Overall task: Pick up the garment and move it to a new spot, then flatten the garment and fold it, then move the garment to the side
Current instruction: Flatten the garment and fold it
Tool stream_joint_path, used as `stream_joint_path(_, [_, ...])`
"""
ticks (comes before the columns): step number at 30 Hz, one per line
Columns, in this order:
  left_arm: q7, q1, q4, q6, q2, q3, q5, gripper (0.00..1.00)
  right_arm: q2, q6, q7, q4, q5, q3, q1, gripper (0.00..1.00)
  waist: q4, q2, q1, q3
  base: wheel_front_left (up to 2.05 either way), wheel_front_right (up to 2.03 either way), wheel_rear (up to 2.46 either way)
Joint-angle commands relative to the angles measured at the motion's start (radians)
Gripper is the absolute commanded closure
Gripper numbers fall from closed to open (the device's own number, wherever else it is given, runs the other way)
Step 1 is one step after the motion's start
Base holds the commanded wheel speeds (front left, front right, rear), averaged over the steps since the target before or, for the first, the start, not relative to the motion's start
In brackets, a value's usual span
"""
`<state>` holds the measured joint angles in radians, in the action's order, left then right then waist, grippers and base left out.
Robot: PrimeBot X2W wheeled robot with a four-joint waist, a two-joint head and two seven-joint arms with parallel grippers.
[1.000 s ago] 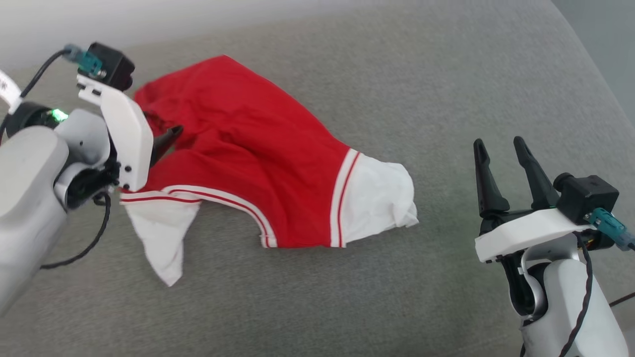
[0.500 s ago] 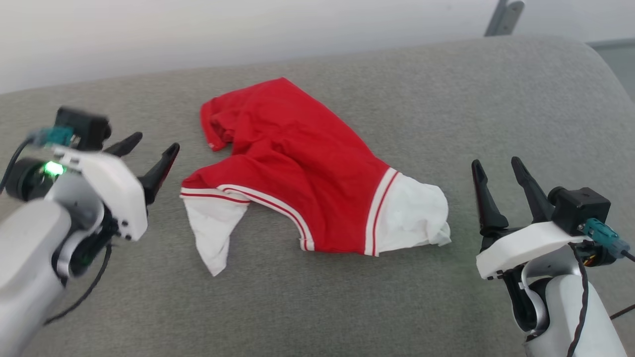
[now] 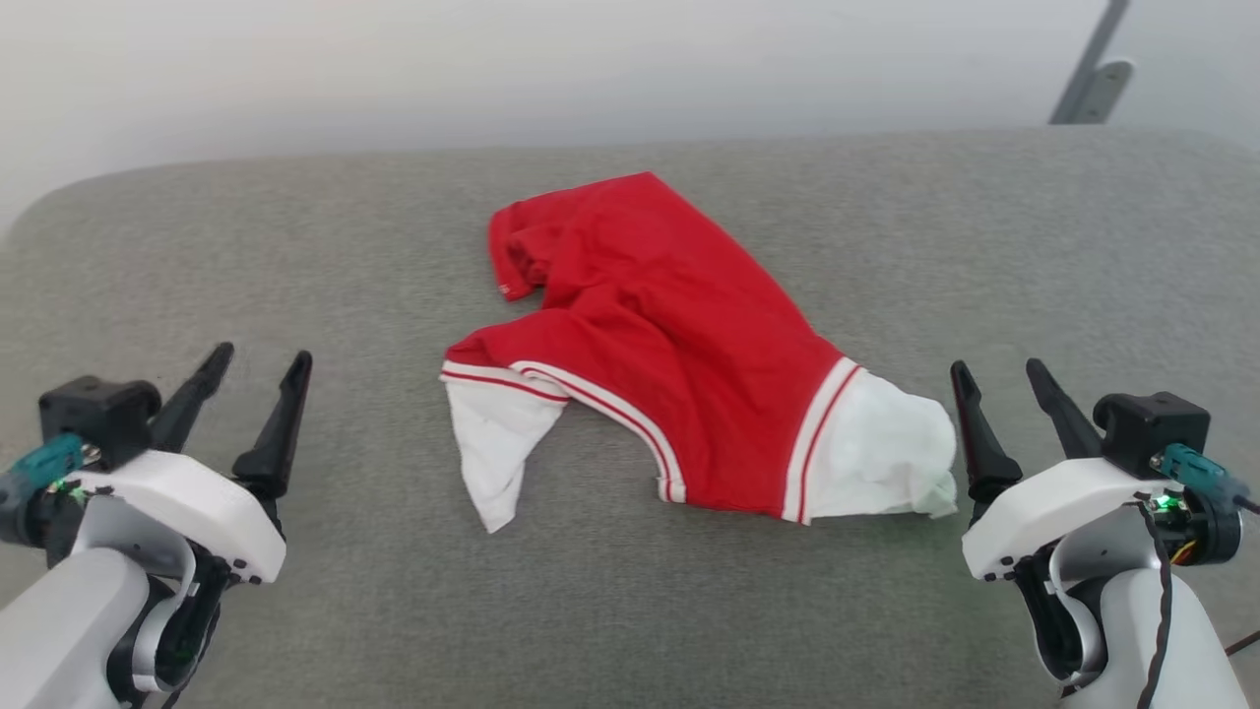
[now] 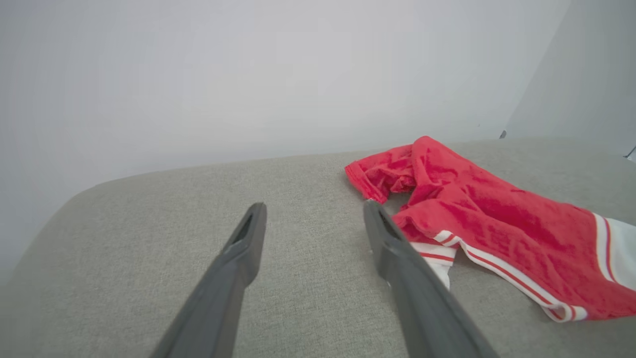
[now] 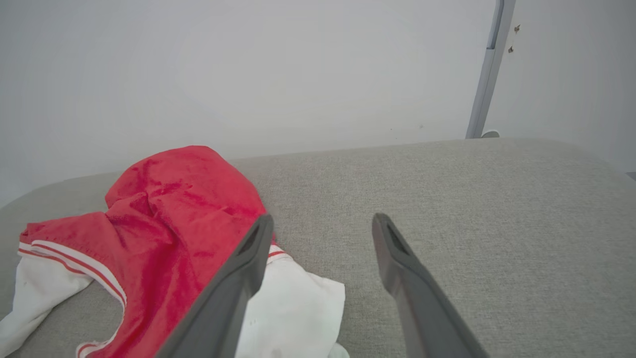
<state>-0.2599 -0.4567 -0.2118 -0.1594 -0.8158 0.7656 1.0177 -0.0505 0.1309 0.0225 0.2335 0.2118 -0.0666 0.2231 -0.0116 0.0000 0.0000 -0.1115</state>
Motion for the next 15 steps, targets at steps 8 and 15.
stream_joint_path(8, [-0.006,0.230,0.092,-0.014,0.113,-0.291,-0.161,0.00,-0.030,0.000,0.148,0.046,0.005,-0.004,0.005,0.00,0.063,0.0000,0.0000,0.006,0.00,0.00,0.00])
stream_joint_path(15, [-0.006,0.399,0.123,0.058,0.255,-0.514,-0.333,0.00,-0.067,0.000,0.364,0.092,0.006,-0.027,0.029,0.00,0.119,0.0000,0.0000,0.010,0.00,0.00,0.00])
